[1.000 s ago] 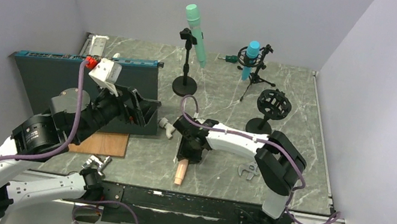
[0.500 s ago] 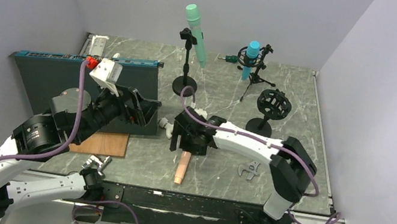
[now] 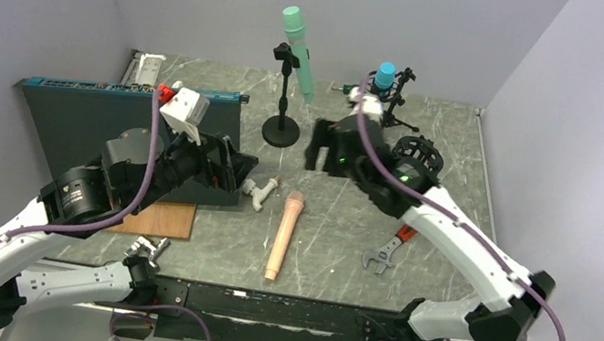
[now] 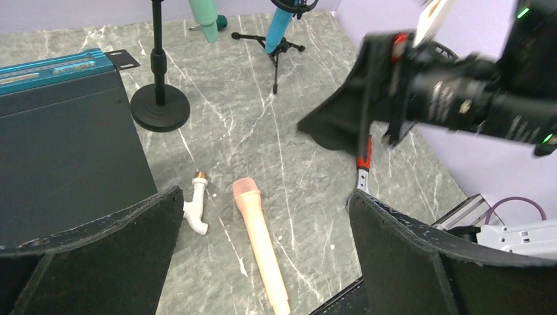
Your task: Remove the microphone from the stand
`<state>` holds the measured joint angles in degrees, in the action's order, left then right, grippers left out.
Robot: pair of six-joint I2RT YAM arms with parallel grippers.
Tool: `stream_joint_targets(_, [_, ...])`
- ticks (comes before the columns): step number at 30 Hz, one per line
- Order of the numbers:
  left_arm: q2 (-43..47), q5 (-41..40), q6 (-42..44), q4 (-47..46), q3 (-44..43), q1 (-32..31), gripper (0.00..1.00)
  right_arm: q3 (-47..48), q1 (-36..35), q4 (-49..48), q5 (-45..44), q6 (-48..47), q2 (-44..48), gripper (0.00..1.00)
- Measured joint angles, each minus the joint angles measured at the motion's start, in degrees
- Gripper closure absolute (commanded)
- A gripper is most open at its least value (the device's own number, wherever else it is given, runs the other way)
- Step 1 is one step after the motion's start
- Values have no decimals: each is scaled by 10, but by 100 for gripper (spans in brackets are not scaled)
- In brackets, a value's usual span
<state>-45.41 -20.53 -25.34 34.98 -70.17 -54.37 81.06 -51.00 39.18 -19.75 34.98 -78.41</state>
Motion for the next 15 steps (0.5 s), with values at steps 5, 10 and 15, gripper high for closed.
stream_joint_targets(5, [-9, 5, 0, 0, -3, 0, 1, 0, 87, 19, -40, -58, 72, 17])
stream_joint_targets(10, [-15, 15, 0, -1, -3, 0, 0, 13, 121, 36, -88, -116, 121, 16])
stream_joint_targets(15, [-19, 22, 0, -1, -3, 0, 1, 47, 170, 45, -101, -160, 132, 14])
